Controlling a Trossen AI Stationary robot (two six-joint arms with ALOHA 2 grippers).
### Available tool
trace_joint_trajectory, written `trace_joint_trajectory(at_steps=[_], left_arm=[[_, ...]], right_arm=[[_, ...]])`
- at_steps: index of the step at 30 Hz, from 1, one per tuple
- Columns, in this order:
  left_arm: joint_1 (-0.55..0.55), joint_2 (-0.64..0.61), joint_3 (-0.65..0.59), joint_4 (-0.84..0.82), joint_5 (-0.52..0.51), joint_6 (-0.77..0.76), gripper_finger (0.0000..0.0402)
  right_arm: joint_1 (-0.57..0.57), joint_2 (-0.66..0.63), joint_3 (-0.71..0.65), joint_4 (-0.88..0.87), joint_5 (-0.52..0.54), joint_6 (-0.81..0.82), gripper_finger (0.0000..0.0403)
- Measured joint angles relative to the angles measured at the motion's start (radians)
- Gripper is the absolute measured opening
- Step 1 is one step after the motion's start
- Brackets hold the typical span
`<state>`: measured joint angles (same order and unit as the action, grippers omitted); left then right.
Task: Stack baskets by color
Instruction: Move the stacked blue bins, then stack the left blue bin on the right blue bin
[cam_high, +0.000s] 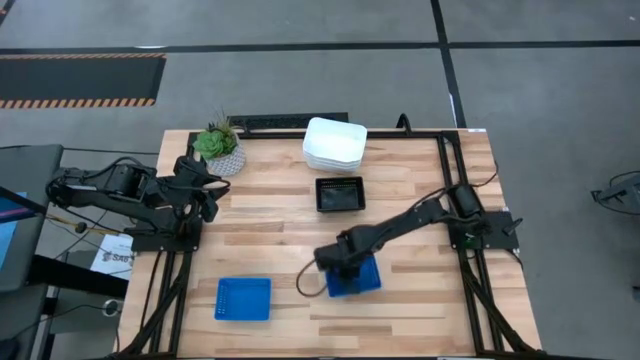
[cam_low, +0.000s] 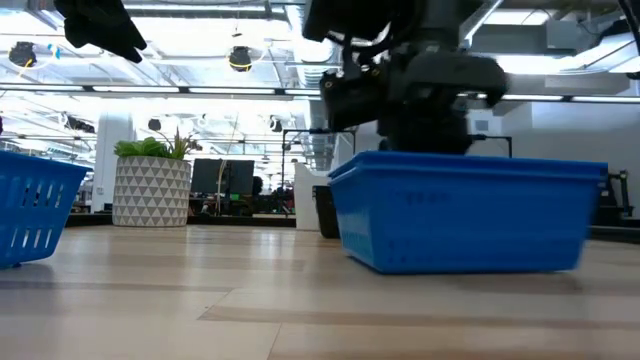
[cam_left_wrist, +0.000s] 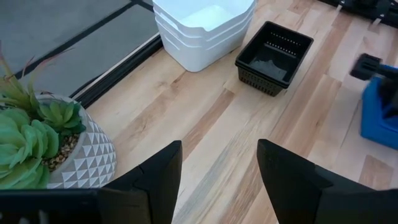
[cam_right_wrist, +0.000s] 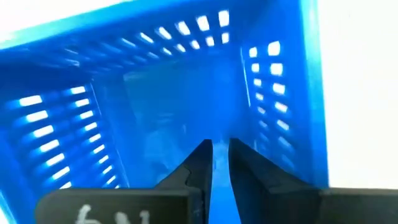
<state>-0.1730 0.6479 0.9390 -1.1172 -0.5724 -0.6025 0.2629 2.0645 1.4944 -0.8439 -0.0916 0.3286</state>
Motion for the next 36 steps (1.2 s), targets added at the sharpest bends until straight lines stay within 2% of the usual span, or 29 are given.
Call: trace_joint_trajectory(at_steps=[10,21,31,33,36], left_arm=[[0.000,0.000,0.000,-0.003,0.000,-0.005,0.0197],[0.000,0.000,0.000,-0.022,0.000,-0.007,0.0197],[0.000,0.000,0.000,-0.037,0.029,-0.009,0.0197],[0.000,0.000,0.000,-0.044,0.049,-0.012,0.0197],[0.000,0.000,0.000,-0.047,0.069,-0.031,0.0197]], right_arm=[[-0.170,-0.004,0.000,0.003,0.090,-0.117,0.0074],[-0.297,-0.005,0.012,-0.002,0.097,-0.179,0.0074],[-0.232,-0.045,0.224,-0.061,0.093,-0.154,0.0074],[-0.199,-0.046,0.274,0.002,0.093,-0.154,0.0074],[-0.145,-0.046,0.282,0.209,0.093,-0.182,0.0083]])
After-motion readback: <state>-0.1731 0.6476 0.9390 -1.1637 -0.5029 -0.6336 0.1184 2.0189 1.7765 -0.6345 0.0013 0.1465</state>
